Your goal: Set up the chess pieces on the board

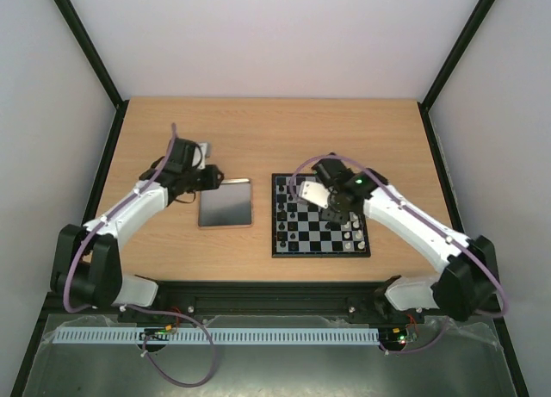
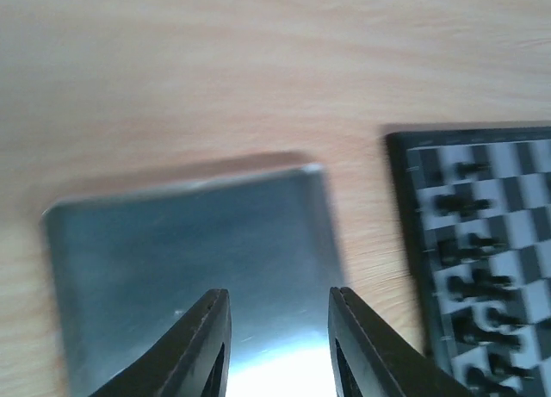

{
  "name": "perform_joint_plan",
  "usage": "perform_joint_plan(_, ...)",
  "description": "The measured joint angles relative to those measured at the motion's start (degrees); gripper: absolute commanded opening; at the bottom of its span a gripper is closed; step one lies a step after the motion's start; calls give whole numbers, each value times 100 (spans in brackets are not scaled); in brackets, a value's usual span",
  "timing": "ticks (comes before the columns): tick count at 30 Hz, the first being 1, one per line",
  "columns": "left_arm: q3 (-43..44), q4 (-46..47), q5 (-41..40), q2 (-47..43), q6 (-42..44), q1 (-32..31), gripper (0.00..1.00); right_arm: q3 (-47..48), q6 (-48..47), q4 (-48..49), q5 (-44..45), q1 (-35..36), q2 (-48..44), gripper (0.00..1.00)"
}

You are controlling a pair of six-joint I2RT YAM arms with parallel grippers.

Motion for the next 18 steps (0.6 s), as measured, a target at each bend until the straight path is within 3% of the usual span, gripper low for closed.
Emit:
perform_joint_plan(6, 1027, -177, -702, -96, 511, -1460, 38, -752, 1156, 809, -1353, -1196, -1082, 62)
perform_joint_plan(12, 1930, -516, -1145, 634, 927, -2820, 38, -1408, 2520, 1788, -2538, -2472, -1720, 73)
perform_joint_plan(18, 2848, -861, -1425, 1633, 1349, -4011, 39, -1731, 3622, 2621, -3504, -3943, -1878, 75)
